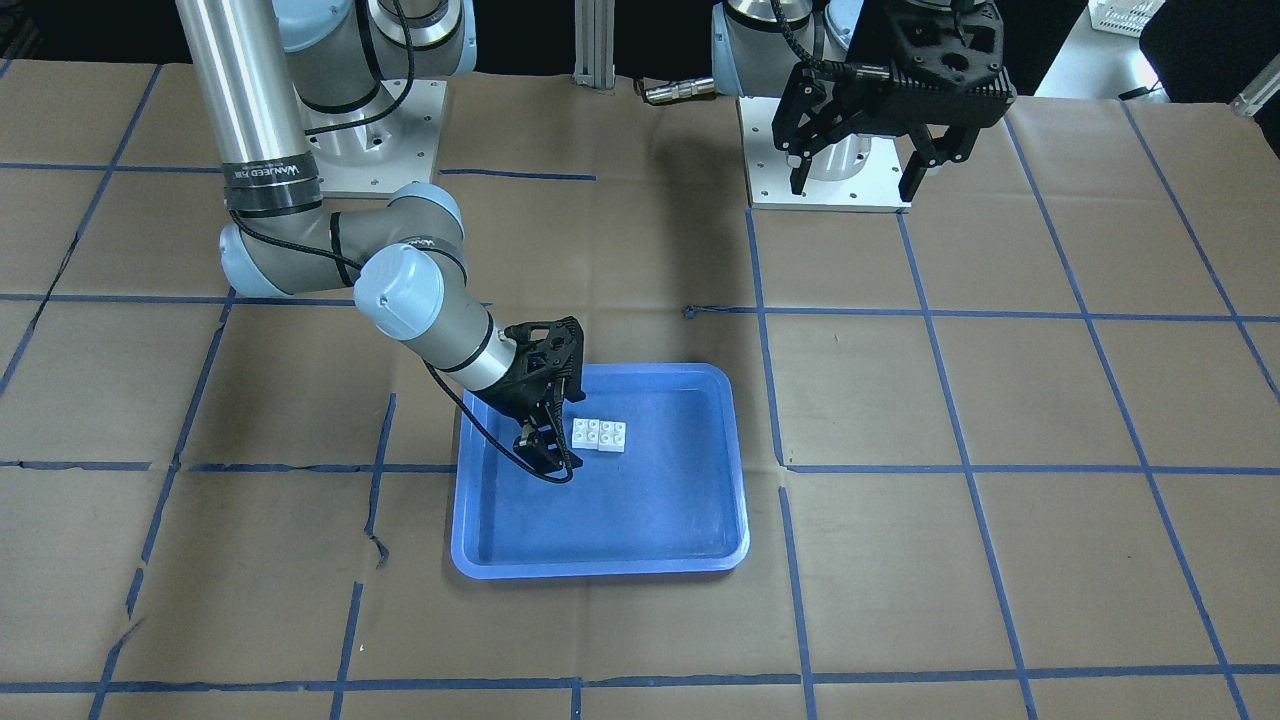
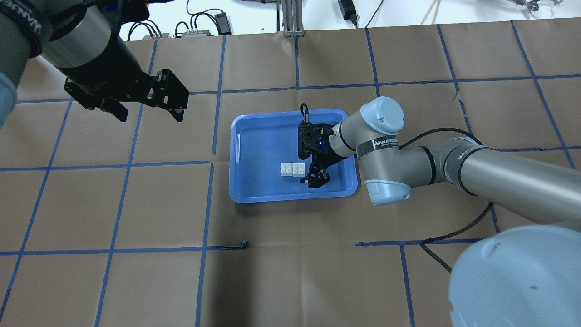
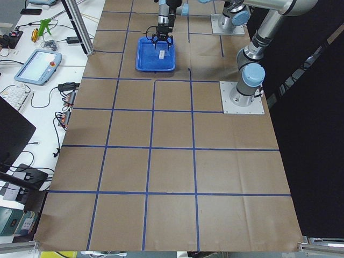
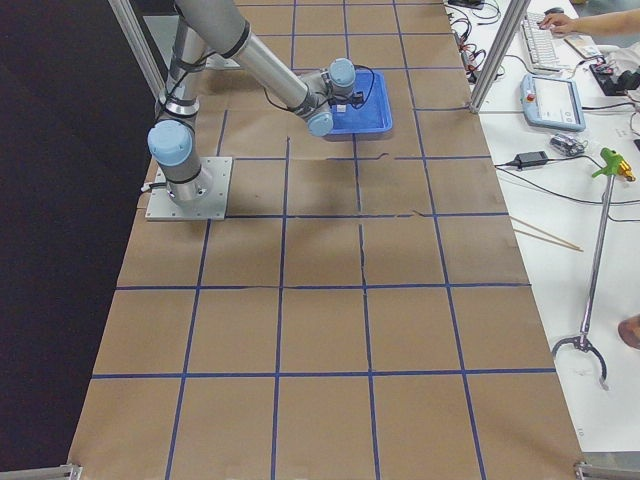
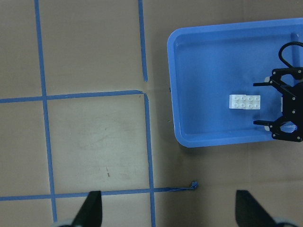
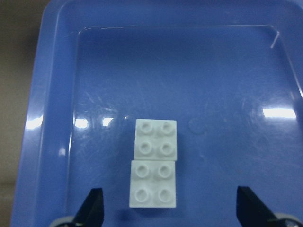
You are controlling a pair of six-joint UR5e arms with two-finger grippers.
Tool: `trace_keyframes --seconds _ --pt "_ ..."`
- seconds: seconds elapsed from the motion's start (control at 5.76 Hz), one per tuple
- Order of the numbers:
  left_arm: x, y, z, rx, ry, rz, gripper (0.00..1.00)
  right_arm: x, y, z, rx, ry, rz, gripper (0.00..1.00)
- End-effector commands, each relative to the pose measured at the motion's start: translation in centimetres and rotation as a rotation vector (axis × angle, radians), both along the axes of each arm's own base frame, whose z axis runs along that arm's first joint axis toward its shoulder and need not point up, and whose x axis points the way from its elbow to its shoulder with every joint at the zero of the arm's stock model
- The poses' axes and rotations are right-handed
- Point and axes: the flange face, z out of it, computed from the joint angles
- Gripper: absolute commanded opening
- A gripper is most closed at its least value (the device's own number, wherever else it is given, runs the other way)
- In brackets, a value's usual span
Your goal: Assemble white blocks and place on blue tray
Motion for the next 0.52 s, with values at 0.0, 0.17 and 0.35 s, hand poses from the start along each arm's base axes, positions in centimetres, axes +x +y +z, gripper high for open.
trace_keyframes --seconds 0.0,0.17,0.35 --pt "0.0 0.0 0.0 0.0 0.0 0.0 0.99 -0.2 -1.8 3.7 0.059 0.014 -0.066 1.0" --pt "0.0 0.0 -0.1 0.002 0.0 0.0 0.99 -0.7 -2.5 7.3 0.109 0.082 -0.08 1.0" --pt "0.0 0.1 0.0 0.0 0.0 0.0 0.99 -1.4 -3.1 10.4 0.184 0.152 -0.138 1.0"
